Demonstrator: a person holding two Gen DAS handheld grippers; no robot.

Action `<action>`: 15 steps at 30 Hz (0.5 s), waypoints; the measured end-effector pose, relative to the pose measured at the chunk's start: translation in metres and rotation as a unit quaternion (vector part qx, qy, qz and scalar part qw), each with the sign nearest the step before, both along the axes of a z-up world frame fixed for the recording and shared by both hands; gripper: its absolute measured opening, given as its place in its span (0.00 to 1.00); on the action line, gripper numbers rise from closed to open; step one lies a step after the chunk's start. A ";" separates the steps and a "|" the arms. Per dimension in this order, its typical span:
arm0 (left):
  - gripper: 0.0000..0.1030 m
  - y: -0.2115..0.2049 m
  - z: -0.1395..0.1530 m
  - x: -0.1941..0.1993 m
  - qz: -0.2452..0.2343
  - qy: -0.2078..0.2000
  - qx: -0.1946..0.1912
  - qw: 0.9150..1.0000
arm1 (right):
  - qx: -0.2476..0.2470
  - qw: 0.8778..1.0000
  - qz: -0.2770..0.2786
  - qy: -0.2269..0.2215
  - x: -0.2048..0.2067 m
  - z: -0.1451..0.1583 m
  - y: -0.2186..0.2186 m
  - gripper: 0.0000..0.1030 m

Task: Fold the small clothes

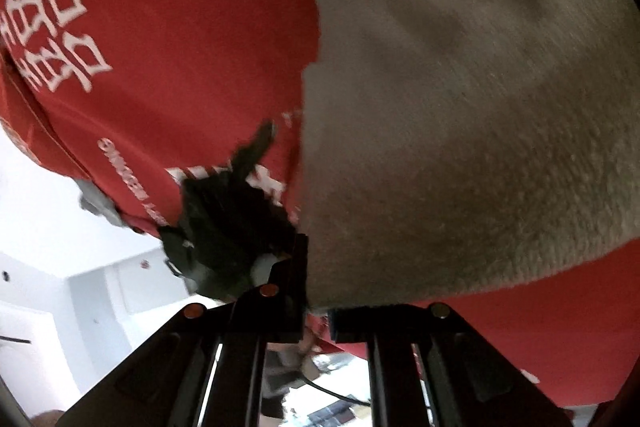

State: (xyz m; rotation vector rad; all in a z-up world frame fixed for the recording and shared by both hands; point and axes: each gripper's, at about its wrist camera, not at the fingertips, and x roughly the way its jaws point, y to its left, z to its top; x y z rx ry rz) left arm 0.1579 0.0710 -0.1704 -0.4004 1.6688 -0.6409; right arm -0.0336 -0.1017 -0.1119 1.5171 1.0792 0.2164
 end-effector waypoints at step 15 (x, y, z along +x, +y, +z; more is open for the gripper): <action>0.25 0.001 0.010 -0.011 -0.020 -0.070 0.112 0.991 | -0.309 0.944 0.110 0.042 0.019 0.049 -0.070 0.09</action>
